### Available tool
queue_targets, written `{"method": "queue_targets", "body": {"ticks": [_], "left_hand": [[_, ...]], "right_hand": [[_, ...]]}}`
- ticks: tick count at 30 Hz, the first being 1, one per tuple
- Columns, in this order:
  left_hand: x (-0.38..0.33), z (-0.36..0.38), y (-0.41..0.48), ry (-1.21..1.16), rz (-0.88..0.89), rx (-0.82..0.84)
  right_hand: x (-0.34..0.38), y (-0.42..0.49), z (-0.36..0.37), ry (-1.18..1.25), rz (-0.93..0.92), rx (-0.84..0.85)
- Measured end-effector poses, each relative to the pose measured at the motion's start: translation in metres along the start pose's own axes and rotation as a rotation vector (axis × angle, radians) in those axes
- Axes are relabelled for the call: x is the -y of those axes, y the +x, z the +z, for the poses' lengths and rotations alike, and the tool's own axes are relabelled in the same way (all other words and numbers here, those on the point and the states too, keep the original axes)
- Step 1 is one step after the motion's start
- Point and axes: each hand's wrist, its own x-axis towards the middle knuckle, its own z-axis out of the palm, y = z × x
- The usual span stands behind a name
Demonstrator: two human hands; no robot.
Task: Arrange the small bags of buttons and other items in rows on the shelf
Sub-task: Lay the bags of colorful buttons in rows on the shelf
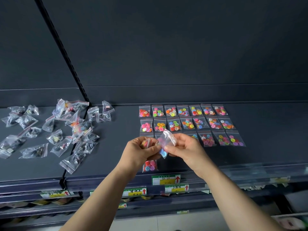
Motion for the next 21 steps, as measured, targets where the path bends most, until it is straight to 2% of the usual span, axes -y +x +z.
{"method": "queue_targets", "body": {"ticks": [3,5,9,14,21], "left_hand": [[0.004,0.001,0.0,0.064,-0.005,-0.002],[0.006,-0.002,0.001,0.171,0.024,-0.041],[0.008,-0.015,0.005,0.256,0.037,-0.171],[0.013,-0.024,0.009,0.268,0.006,-0.205],[0.023,-0.028,0.009,0.713,0.119,-0.234]], "right_hand": [[-0.006,0.004,0.0,-0.034,0.034,-0.142],[-0.009,0.006,-0.004,-0.043,0.055,-0.167],[-0.021,0.011,-0.012,-0.336,0.064,-0.136],[-0.035,0.016,-0.009,-0.482,0.093,-0.064],[-0.035,0.012,-0.006,-0.622,-0.018,-0.167]]}}
